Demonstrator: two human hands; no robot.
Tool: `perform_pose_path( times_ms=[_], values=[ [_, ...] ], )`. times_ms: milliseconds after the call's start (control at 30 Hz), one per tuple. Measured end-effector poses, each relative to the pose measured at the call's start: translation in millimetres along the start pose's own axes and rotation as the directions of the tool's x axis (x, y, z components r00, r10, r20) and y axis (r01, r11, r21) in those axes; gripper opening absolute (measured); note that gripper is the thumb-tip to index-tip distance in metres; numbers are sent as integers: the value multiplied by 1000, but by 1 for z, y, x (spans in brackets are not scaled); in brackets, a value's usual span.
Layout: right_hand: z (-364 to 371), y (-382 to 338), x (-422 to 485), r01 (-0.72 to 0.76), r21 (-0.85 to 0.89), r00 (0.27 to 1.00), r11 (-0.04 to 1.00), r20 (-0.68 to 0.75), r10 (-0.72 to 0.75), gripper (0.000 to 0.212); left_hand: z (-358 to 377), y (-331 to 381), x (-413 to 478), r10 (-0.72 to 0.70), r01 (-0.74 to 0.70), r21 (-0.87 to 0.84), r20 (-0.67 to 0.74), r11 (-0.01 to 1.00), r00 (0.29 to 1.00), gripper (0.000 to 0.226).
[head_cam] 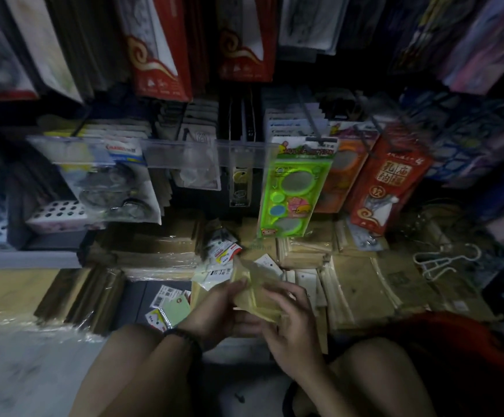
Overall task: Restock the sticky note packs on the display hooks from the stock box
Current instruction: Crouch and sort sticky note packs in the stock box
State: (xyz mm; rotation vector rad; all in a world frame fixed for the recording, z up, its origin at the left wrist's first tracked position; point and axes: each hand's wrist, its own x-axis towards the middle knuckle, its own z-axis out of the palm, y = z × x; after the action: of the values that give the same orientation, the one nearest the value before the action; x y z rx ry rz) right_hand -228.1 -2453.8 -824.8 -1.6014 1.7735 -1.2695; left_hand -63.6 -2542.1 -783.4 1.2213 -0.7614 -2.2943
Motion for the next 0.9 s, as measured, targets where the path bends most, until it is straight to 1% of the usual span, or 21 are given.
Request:
perform_pose_path(
  times_ms=[100,167,200,233,300,367,400,467,533,600,667,800,900],
  values=[
    [-11,-12,0,-3,58,1000,998,-17,4,37,-2,-2,-11,83,-82,23,-15,996,996,38],
    [-15,-15,2,-27,15,995,1000,-96,29,20,-2,-3,-21,117,-117,11,-11,993,993,37],
    [-16,-16,3,-49,-7,990,999,-135,47,19,-2,-3,-26,127,-127,7,-7,992,992,37],
    [-18,-18,4,-79,7,984,997,-158,80,24,-2,-2,-32,133,-133,8,1,991,991,38],
    [-24,-26,5,-150,116,972,982,-162,168,34,-1,0,-44,155,-156,51,18,987,988,42],
    [-31,-38,4,-217,252,963,943,-102,249,48,-1,0,-57,221,-224,114,37,968,975,47],
    [-36,-46,3,-242,307,959,920,-70,275,51,-1,2,-63,249,-254,140,54,957,967,50],
    [-43,-62,4,-262,382,954,886,-34,297,53,2,9,-77,276,-280,171,49,944,960,55],
    [-51,-79,9,-253,422,958,871,-18,287,51,9,20,-92,317,-319,231,46,919,947,55],
    [-61,-100,17,-227,445,962,867,-39,272,44,21,35,-109,397,-389,310,41,867,917,47],
    [-76,-123,29,-192,446,965,874,-78,252,37,34,53,-127,490,-465,331,11,821,872,40],
    [-109,-176,51,-156,471,982,868,-16,186,34,60,93,-167,648,-611,363,24,704,761,40],
    [-135,-225,70,-76,493,996,867,5,84,33,80,127,-203,729,-686,391,55,614,683,41]
  ],
)
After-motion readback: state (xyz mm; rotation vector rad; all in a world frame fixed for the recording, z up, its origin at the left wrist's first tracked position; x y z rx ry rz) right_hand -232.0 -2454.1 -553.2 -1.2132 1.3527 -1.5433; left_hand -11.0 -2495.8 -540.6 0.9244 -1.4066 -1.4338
